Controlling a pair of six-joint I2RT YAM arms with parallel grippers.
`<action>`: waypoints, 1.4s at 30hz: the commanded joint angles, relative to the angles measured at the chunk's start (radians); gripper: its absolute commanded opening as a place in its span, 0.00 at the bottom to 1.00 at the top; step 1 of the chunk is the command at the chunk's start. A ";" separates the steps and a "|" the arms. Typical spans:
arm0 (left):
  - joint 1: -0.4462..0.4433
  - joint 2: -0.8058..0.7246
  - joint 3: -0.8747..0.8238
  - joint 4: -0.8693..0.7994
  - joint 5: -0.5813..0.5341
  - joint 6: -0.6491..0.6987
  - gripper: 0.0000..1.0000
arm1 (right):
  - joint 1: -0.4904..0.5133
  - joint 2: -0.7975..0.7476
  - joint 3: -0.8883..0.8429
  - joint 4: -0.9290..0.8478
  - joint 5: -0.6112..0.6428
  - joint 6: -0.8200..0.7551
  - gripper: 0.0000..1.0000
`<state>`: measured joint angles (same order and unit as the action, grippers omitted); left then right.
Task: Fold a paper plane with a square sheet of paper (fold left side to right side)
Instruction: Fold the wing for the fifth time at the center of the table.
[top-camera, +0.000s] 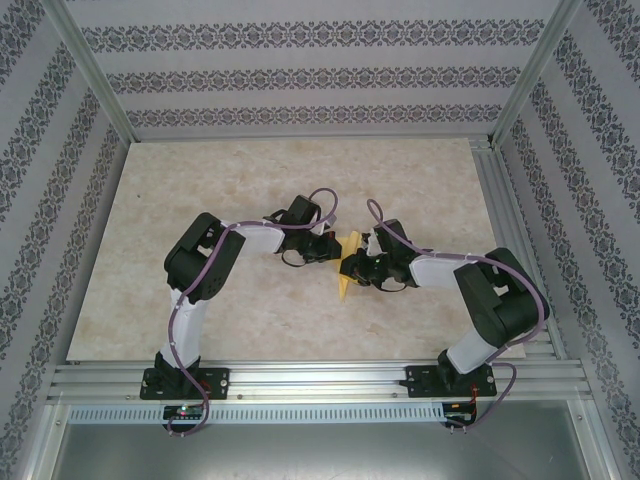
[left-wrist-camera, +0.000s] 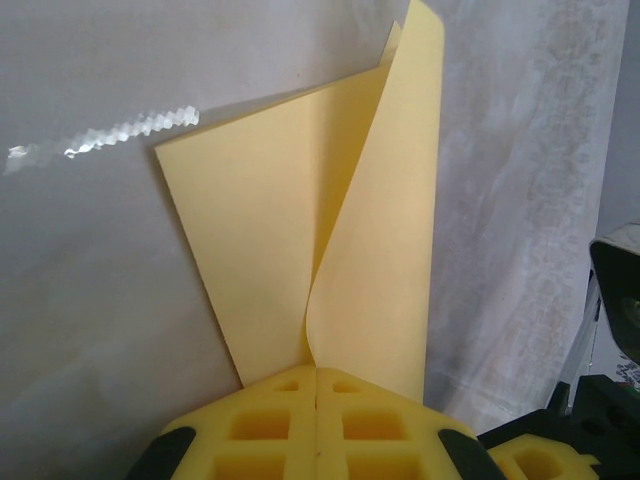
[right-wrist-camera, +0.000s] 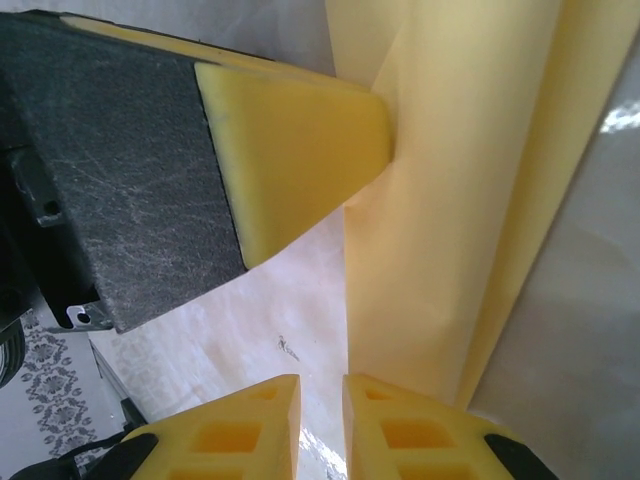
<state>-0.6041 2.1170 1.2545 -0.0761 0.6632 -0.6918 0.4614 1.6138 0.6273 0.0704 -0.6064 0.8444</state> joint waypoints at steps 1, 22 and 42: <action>0.014 0.037 0.020 0.004 -0.022 0.018 0.00 | 0.015 0.025 -0.001 0.061 -0.003 0.016 0.19; 0.035 0.041 0.029 -0.005 -0.017 0.038 0.00 | -0.023 -0.112 -0.024 -0.101 0.037 -0.093 0.23; 0.041 0.051 0.034 -0.003 -0.015 0.034 0.00 | 0.006 -0.040 -0.046 -0.040 0.016 -0.061 0.19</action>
<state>-0.5892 2.1342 1.2709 -0.0772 0.7029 -0.6876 0.4522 1.5635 0.5884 -0.0090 -0.5774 0.7723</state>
